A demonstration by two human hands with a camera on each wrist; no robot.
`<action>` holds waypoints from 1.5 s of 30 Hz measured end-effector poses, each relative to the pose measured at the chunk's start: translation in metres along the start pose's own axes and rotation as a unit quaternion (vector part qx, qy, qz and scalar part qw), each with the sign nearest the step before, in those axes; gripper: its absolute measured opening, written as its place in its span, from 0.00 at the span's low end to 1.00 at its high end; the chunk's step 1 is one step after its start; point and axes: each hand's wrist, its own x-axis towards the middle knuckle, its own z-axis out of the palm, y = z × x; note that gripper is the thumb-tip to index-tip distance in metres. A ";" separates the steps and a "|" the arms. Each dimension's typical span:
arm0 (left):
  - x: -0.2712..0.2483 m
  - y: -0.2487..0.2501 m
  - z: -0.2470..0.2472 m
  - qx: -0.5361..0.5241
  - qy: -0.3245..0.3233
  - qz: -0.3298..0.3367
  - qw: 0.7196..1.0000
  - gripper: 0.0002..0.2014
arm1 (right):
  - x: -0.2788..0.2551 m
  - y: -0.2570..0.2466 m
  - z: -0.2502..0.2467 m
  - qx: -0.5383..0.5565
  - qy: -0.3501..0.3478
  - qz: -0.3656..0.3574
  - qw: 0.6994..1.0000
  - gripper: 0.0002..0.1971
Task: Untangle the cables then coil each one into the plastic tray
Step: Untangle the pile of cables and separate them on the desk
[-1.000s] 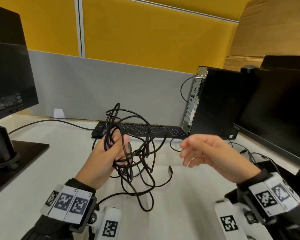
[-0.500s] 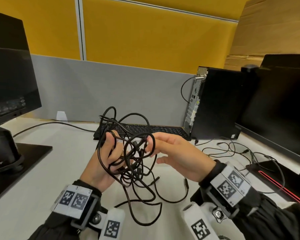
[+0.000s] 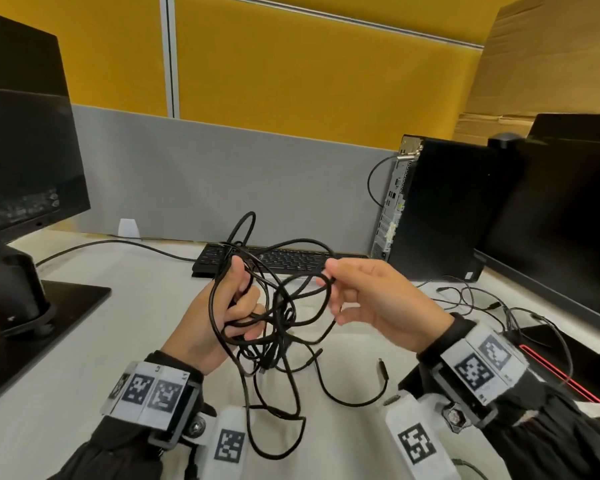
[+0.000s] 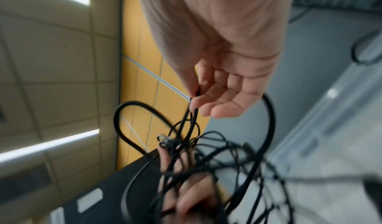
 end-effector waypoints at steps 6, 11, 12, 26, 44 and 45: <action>-0.002 0.012 -0.006 0.127 0.090 -0.086 0.984 0.20 | -0.009 -0.016 -0.032 0.193 0.021 0.019 0.981 0.17; -0.002 0.022 -0.010 0.183 0.144 -0.100 0.967 0.17 | -0.013 -0.011 -0.056 -0.203 0.091 -0.073 0.972 0.15; -0.002 0.023 -0.012 0.196 0.157 -0.103 0.962 0.18 | -0.012 -0.010 -0.062 -0.339 0.139 -0.121 0.923 0.13; 0.000 0.027 -0.032 0.256 0.223 -0.102 0.935 0.13 | -0.003 0.013 -0.106 -0.335 0.330 -0.096 0.877 0.17; 0.001 0.014 -0.004 0.221 0.056 -0.008 0.974 0.18 | -0.016 0.022 -0.041 -0.603 0.026 -0.069 0.794 0.38; 0.000 0.012 -0.003 0.211 0.037 -0.010 0.977 0.17 | -0.011 0.022 -0.028 -0.594 0.008 -0.083 0.800 0.34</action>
